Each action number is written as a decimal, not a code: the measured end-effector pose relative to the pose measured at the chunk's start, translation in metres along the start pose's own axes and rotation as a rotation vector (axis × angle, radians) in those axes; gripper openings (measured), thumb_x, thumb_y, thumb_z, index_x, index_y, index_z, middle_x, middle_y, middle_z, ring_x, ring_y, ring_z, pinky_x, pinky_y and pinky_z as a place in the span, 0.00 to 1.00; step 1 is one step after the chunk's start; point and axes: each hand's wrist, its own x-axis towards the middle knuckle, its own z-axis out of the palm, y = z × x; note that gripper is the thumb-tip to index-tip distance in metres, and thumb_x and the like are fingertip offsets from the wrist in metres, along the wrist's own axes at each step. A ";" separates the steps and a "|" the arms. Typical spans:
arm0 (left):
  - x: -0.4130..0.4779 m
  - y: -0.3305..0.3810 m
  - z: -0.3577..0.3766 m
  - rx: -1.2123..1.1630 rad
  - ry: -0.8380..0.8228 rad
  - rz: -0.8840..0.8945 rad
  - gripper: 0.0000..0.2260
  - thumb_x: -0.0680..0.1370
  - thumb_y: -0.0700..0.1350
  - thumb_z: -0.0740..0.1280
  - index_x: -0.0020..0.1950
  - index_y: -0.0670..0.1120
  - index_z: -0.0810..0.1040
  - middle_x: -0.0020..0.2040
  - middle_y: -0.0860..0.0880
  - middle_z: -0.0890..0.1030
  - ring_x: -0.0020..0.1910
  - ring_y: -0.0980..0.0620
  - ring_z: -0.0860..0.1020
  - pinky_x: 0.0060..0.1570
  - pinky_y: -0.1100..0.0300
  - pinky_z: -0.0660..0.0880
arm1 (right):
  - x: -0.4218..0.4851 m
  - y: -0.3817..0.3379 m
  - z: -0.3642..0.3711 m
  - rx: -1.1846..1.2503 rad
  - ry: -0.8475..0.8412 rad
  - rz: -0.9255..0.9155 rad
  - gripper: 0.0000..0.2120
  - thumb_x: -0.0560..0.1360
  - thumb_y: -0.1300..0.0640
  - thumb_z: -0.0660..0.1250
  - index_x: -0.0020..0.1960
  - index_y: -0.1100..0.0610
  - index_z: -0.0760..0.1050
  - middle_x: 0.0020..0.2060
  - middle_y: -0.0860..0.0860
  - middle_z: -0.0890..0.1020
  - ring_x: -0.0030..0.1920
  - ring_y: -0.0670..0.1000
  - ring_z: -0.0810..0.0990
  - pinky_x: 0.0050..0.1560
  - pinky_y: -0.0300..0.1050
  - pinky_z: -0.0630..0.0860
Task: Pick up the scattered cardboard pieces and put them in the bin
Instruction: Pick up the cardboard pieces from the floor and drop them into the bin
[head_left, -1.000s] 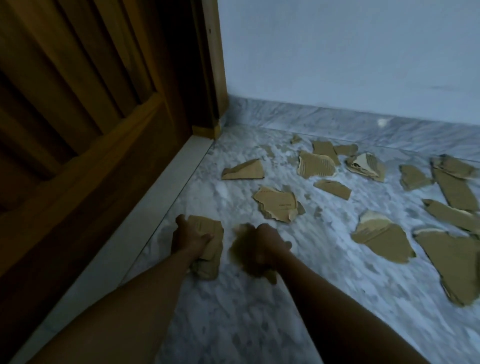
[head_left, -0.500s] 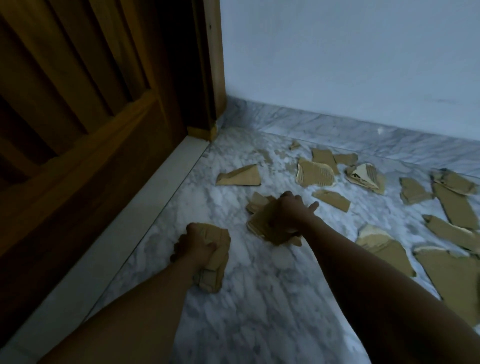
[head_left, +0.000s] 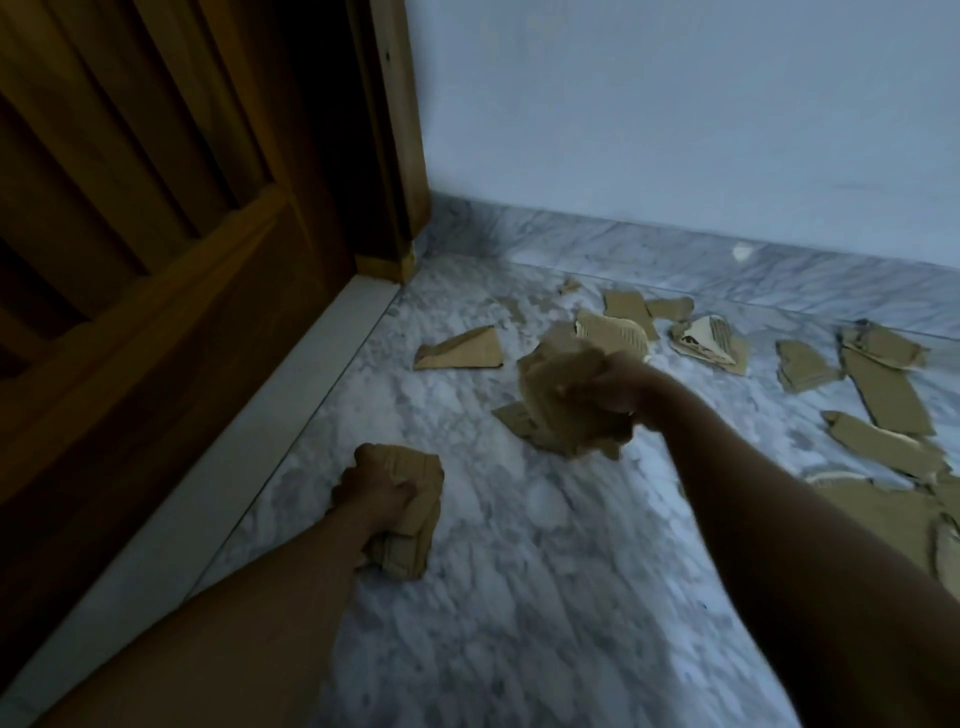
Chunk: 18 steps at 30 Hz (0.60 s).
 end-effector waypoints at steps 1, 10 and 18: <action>-0.001 0.001 0.000 0.008 0.001 -0.006 0.43 0.74 0.57 0.71 0.78 0.47 0.48 0.72 0.40 0.67 0.67 0.38 0.71 0.64 0.48 0.71 | 0.002 0.001 0.016 -0.068 -0.070 0.045 0.15 0.76 0.62 0.71 0.61 0.66 0.77 0.51 0.57 0.81 0.48 0.51 0.81 0.44 0.38 0.78; -0.015 0.011 -0.007 -0.003 0.001 -0.001 0.42 0.75 0.55 0.71 0.78 0.46 0.49 0.73 0.41 0.66 0.68 0.39 0.70 0.64 0.50 0.71 | 0.015 0.029 0.086 -0.107 0.068 0.343 0.37 0.68 0.43 0.73 0.68 0.64 0.68 0.59 0.57 0.78 0.60 0.58 0.78 0.64 0.56 0.74; 0.018 0.139 -0.062 0.020 0.016 0.346 0.35 0.77 0.51 0.70 0.78 0.41 0.57 0.74 0.40 0.66 0.70 0.39 0.69 0.62 0.52 0.70 | -0.029 0.089 0.038 -0.196 0.009 0.326 0.23 0.69 0.53 0.78 0.59 0.62 0.79 0.52 0.56 0.81 0.48 0.52 0.77 0.48 0.44 0.71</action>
